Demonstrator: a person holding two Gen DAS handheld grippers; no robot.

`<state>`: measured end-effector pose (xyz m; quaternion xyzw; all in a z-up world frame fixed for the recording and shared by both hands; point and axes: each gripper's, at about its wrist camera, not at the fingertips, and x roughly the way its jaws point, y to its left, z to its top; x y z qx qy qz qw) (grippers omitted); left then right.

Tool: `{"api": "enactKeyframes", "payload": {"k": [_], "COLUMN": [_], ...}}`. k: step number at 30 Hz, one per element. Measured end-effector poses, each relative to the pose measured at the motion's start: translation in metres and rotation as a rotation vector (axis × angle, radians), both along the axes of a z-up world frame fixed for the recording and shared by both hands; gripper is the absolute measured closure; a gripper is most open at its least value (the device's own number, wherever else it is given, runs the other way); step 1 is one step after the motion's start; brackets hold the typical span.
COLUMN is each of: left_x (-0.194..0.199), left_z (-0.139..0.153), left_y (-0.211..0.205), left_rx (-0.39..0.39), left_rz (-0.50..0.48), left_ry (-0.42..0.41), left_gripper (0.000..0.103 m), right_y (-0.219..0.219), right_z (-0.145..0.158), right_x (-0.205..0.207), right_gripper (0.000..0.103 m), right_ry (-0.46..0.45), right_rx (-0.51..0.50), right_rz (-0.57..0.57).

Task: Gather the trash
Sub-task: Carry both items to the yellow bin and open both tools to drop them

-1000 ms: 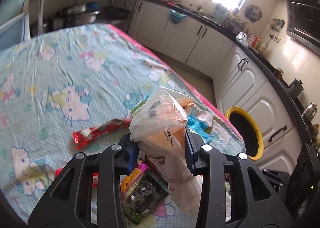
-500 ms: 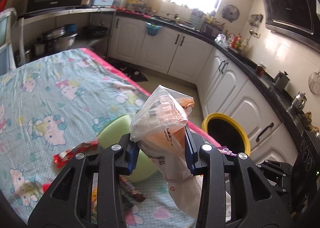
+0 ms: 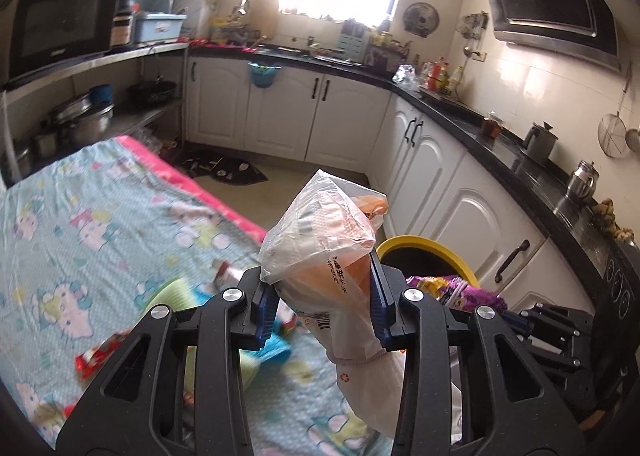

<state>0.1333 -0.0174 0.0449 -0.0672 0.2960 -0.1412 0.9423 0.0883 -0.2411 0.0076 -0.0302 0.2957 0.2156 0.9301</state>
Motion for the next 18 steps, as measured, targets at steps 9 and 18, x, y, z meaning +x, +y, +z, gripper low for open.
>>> {"api": "enactKeyframes", "payload": {"k": [9,18], "left_x": [0.025,0.053], "left_z": [0.002,-0.004], "left_y": [-0.052,-0.102], "left_rx": [0.020,0.024], "left_rz": [-0.087,-0.137], "left_ry": [-0.015,-0.023], "left_gripper": [0.072,0.072], "right_y": [-0.049,-0.097], "right_z": [0.007,-0.008], "right_x": [0.012,0.024], "right_gripper": [0.093,0.093], "right_ry": [-0.028,-0.007], "right_rx": [0.013,0.016], "right_rz": [-0.133,-0.268]}}
